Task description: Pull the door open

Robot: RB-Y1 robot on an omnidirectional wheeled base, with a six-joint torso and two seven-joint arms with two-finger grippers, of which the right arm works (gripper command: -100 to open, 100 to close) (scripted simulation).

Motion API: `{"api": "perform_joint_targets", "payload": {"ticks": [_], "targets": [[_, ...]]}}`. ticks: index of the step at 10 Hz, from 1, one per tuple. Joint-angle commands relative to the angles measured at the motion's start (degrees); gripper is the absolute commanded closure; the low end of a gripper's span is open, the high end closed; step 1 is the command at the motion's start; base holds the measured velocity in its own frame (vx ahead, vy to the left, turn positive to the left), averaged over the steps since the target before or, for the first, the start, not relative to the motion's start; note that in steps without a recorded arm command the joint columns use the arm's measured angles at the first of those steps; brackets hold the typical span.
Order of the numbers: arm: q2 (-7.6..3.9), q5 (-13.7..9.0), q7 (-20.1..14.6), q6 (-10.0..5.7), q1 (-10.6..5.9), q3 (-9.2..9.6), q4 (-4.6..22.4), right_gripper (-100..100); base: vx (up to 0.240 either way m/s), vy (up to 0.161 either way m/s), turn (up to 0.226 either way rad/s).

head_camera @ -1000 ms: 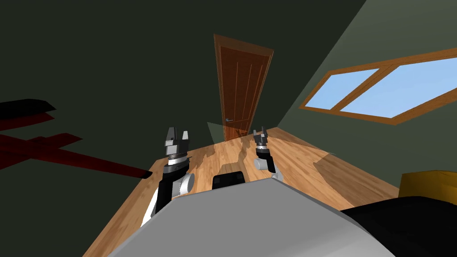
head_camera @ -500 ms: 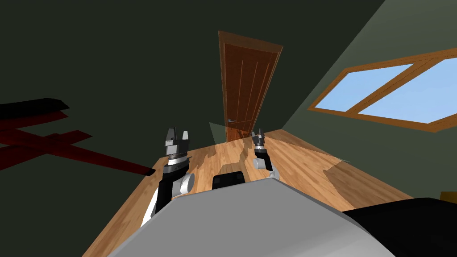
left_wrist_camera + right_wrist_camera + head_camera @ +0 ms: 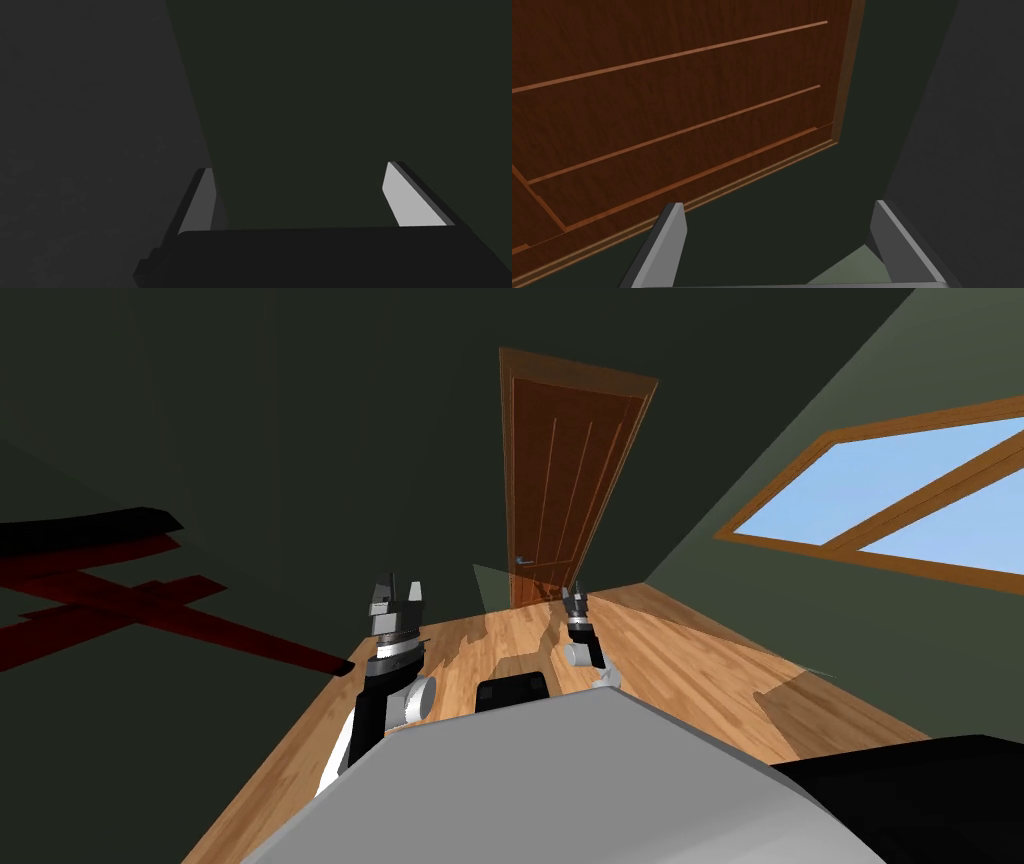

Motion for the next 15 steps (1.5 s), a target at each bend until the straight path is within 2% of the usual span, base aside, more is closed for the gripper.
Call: {"api": "perform_joint_targets", "payload": {"ticks": [1,15], "targets": [[-0.34,-0.5,0.3,-0.27,-1.19,-0.19,2.7,-100,0.094,-0.030,0.097],[-1.95,-4.3,3.5,-3.96,-9.39,-0.47,25.5,-100,0.095,-0.029,0.105]]}}
